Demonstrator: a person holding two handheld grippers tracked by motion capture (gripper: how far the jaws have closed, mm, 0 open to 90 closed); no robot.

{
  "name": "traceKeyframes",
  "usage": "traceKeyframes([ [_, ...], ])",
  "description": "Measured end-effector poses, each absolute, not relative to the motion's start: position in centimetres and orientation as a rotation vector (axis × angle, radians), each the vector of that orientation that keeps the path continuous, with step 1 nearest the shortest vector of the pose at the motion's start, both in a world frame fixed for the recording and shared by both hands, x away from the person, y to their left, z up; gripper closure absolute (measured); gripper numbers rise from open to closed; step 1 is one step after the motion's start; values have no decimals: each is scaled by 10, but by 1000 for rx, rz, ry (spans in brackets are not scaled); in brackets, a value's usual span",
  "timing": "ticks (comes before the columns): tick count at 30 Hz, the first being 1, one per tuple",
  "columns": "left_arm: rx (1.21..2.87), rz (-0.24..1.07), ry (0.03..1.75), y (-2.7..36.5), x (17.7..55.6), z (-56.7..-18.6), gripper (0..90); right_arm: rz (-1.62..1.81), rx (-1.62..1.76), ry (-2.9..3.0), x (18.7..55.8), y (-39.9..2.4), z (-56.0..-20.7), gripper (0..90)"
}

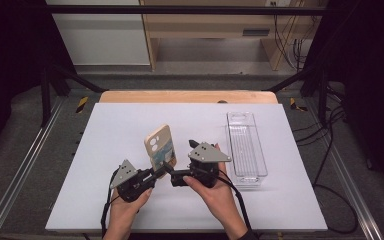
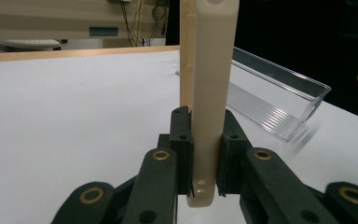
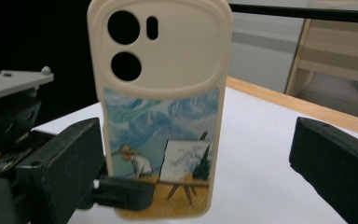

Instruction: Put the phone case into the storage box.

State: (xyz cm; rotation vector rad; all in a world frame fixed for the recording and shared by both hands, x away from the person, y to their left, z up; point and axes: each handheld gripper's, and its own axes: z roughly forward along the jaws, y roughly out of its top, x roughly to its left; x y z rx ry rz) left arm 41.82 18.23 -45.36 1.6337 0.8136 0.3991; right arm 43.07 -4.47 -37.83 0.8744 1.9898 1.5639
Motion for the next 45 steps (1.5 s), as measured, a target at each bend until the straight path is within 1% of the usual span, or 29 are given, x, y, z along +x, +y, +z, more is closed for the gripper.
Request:
traceKeyframes([
  [10,1666,370,784,176,417,-454,797,1624,870,1998,435,-38,-372,29],
  [17,1711,390,743,169,415,-453,796,1635,862,1992,436,-33,-369,25],
  [23,1719,372,728,166,414,-453,796,1645,878,1990,440,-32,-369,25],
  [27,1728,369,723,165,414,-454,797,1652,897,1960,443,-30,-370,57],
  [41,1741,377,732,165,414,-455,797,1626,925,1928,443,-23,-370,68],
  [45,1740,378,740,165,414,-455,796,1600,932,1924,443,-21,-370,91],
])
